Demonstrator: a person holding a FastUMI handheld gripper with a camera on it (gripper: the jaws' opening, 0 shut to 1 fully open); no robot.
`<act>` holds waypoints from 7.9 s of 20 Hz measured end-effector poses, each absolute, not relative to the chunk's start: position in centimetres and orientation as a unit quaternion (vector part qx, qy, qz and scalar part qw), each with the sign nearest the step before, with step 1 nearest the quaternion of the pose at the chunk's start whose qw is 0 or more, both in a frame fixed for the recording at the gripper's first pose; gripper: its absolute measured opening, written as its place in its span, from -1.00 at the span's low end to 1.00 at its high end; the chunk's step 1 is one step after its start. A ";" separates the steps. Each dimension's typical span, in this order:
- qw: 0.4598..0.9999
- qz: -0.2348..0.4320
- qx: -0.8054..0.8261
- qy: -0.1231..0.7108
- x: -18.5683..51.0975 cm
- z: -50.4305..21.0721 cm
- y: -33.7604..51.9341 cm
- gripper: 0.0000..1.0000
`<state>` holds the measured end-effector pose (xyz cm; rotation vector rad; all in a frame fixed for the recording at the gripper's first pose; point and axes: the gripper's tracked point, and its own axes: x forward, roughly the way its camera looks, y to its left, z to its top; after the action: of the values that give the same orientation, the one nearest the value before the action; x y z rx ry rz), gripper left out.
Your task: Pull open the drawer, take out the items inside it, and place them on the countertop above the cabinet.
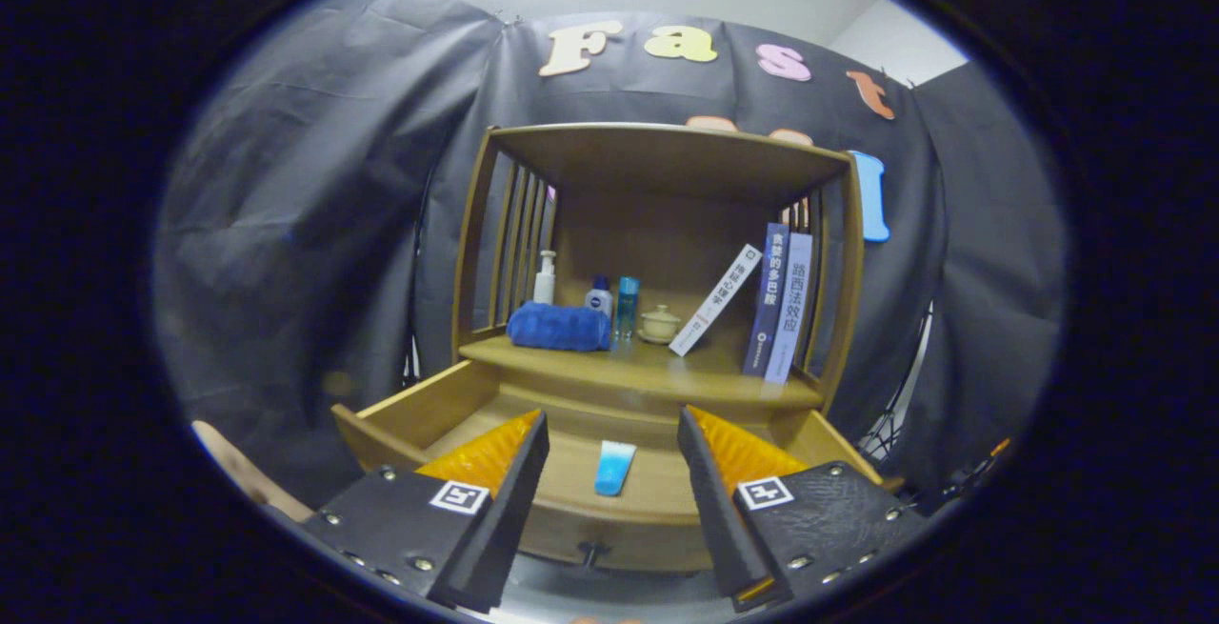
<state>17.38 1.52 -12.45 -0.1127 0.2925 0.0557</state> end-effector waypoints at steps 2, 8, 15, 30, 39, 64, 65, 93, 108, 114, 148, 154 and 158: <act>0.983 0.040 -0.054 0.172 19.4 -12.7 1.9 0.71; 0.945 0.067 -0.096 0.304 24.7 -18.9 1.9 0.75; 0.890 0.057 -0.130 0.434 28.1 -27.3 0.6 0.76; 0.745 0.085 -0.068 0.658 23.6 -35.0 3.2 0.78; 0.780 0.058 -0.051 0.621 25.1 -35.5 2.4 -0.97; 0.798 0.009 -0.036 0.602 30.7 -32.4 2.7 0.54; 0.803 0.000 -0.037 0.595 31.0 -32.8 2.6 0.54; 0.793 0.100 0.040 0.600 24.2 -29.3 6.7 -0.55; 0.794 0.086 0.114 0.591 25.1 -28.0 5.8 -0.97; 0.792 0.112 0.029 0.599 24.8 -29.2 7.8 0.44; 0.880 0.048 0.032 0.471 37.5 -21.2 3.3 -0.12; 0.891 -0.012 0.067 0.448 42.2 -23.3 2.1 -0.11; 0.913 -0.016 0.066 0.402 42.8 -20.9 1.9 0.11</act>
<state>42.81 1.90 -20.88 0.1366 0.8287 -0.0339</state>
